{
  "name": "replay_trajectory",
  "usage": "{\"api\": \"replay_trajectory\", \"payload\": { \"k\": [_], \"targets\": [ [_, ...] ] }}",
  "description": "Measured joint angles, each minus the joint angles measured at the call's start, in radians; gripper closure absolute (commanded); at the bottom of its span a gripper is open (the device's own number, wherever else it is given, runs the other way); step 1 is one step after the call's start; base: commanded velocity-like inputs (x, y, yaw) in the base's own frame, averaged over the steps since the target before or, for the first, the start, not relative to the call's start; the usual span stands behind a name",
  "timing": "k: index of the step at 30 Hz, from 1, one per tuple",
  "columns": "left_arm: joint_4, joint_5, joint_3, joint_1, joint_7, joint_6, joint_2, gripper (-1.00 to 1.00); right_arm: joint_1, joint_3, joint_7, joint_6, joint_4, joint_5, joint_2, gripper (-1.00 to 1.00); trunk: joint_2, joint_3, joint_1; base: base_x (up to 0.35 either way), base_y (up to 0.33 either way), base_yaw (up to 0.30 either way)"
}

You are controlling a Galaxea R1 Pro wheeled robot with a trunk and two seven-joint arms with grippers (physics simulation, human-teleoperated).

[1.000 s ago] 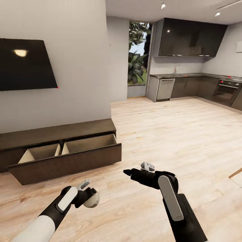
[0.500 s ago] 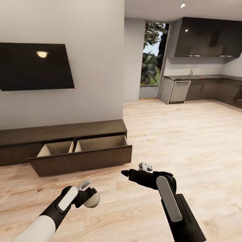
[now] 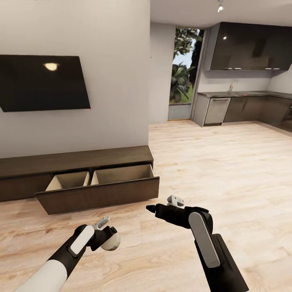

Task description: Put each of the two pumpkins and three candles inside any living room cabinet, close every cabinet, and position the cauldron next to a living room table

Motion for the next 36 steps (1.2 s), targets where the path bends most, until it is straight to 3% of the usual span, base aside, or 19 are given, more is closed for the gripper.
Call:
{"api": "replay_trajectory", "payload": {
  "k": [14, 17, 22, 25, 29, 31, 33, 36],
  "targets": [
    [0.0, 0.0, 0.001, 0.0, 0.0, 0.004, 0.006, 1.0, 0.0, 0.003, -0.008, 0.0, 0.002, 0.0, 0.0, -1.0, 0.098, 0.044, -0.054, 0.0, 0.0, 0.0],
    [-0.022, 0.006, 0.005, 0.0, 0.0, 0.06, 0.009, 1.0, 0.0, 0.003, -0.009, 0.001, 0.004, 0.0, -0.001, -1.0, 0.119, 0.053, -0.065, 0.0, 0.0, 0.0],
    [-0.223, 0.006, 0.007, 0.007, 0.015, 0.219, 0.013, 1.0, 0.0, 0.003, -0.008, 0.002, 0.006, 0.0, -0.003, -1.0, 0.154, 0.069, -0.084, 0.0, 0.0, 0.0],
    [-0.299, -0.004, 0.016, 0.009, 0.054, 0.263, 0.014, 1.0, 0.0, 0.002, -0.008, 0.002, 0.006, 0.0, -0.003, -1.0, 0.175, 0.078, -0.096, 0.0, 0.0, 0.0],
    [-0.423, -0.002, 0.071, 0.01, 0.166, 0.348, 0.012, 1.0, 0.0, 0.002, -0.007, 0.002, 0.006, 0.0, -0.003, -1.0, 0.203, 0.091, -0.111, 0.0, 0.0, 0.0],
    [-0.504, -0.007, 0.119, 0.011, 0.222, 0.392, 0.012, 1.0, 0.0, 0.002, -0.006, 0.003, 0.005, 0.0, -0.004, -1.0, 0.217, 0.097, -0.119, 0.0, 0.0, 0.0],
    [-0.573, 0.006, 0.155, 0.022, 0.251, 0.41, 0.011, 1.0, 0.0, 0.002, -0.006, 0.003, 0.006, 0.0, -0.004, -1.0, 0.231, 0.104, -0.127, 0.0, 0.0, 0.0],
    [-0.628, 0.015, 0.173, 0.043, 0.266, 0.421, 0.009, 1.0, 0.0, 0.002, -0.006, 0.002, 0.007, 0.001, -0.004, -1.0, 0.252, 0.113, -0.138, 0.0, 0.0, 0.0]
  ]
}}
